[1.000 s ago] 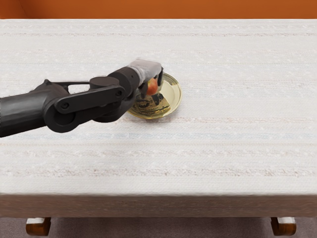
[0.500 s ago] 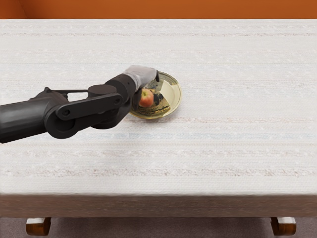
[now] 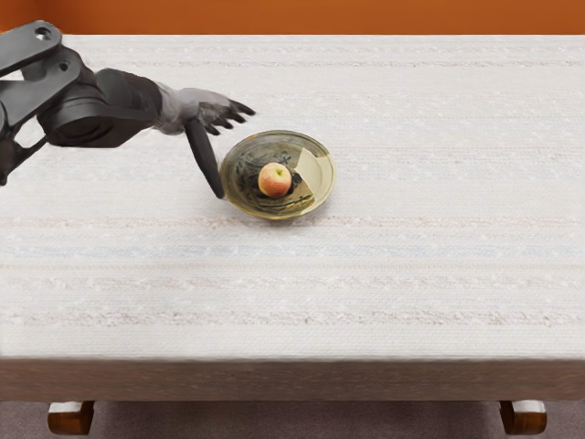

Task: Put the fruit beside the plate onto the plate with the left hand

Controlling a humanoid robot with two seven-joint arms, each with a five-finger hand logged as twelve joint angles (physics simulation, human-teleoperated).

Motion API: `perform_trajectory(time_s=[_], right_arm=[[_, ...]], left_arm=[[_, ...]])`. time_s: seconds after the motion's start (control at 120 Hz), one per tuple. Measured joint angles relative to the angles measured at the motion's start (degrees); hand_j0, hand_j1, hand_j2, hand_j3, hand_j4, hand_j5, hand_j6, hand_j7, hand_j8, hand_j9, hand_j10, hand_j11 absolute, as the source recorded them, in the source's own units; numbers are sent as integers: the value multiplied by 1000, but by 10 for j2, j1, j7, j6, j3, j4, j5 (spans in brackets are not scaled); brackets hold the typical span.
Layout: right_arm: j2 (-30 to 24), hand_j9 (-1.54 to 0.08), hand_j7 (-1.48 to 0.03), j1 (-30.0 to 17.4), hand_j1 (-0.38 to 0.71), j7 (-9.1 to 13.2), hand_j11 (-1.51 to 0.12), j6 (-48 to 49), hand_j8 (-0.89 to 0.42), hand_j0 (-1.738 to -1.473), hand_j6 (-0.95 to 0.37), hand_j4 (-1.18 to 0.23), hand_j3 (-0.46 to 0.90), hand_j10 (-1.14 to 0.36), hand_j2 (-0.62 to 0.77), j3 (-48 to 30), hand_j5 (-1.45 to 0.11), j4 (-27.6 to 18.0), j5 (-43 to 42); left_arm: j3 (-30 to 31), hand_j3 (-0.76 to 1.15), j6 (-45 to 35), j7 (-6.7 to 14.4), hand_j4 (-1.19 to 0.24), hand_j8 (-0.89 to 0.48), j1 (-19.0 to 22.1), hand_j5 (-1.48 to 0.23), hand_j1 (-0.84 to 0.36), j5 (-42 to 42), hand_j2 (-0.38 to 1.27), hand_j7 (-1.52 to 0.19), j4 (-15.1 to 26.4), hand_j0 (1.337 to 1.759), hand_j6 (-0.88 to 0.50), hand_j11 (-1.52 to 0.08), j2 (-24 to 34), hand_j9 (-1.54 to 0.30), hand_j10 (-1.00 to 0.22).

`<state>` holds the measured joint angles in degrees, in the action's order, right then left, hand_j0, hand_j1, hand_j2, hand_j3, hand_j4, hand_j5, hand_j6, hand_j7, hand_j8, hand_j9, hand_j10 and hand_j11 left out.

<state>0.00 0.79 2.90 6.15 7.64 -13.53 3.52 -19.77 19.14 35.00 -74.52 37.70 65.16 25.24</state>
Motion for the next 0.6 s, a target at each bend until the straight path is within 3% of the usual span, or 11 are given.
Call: perform_trajectory(time_s=[0.15, 0.258, 0.5, 0.6], right_arm=[[0, -17, -17, 0, -333, 0, -17, 0, -13, -1658, -13, -13, 0, -13, -3, 0, -17, 0, 0], [0, -17, -17, -1, -334, 0, -17, 0, -13, -1658, -13, -13, 0, -13, -3, 0, -17, 0, 0], [0, -16, -16, -1, -334, 0, -16, 0, -12, -1658, -12, -12, 0, -12, -3, 1, -16, 0, 0], [0, -16, -16, -1, -334, 0, -16, 0, -12, -1658, -12, -13, 0, -13, -3, 1, -16, 0, 0]], left_arm=[[-80, 0, 121, 0, -13, -10, 11, -23, 336, -130, 8, -23, 0, 1658, -10, -21, 118, -21, -17], [-100, 0, 145, 0, -8, -6, 63, -13, 341, -246, 5, -14, 0, 1658, -6, -12, 186, -12, -10], [-110, 0, 158, 0, -2, -2, 165, -4, 347, -406, 1, -4, -1, 1658, -2, -4, 239, -4, -3], [-111, 0, 158, 0, -1, -1, 178, -2, 348, -433, 1, -2, -2, 1658, -1, -2, 240, -2, -2]])
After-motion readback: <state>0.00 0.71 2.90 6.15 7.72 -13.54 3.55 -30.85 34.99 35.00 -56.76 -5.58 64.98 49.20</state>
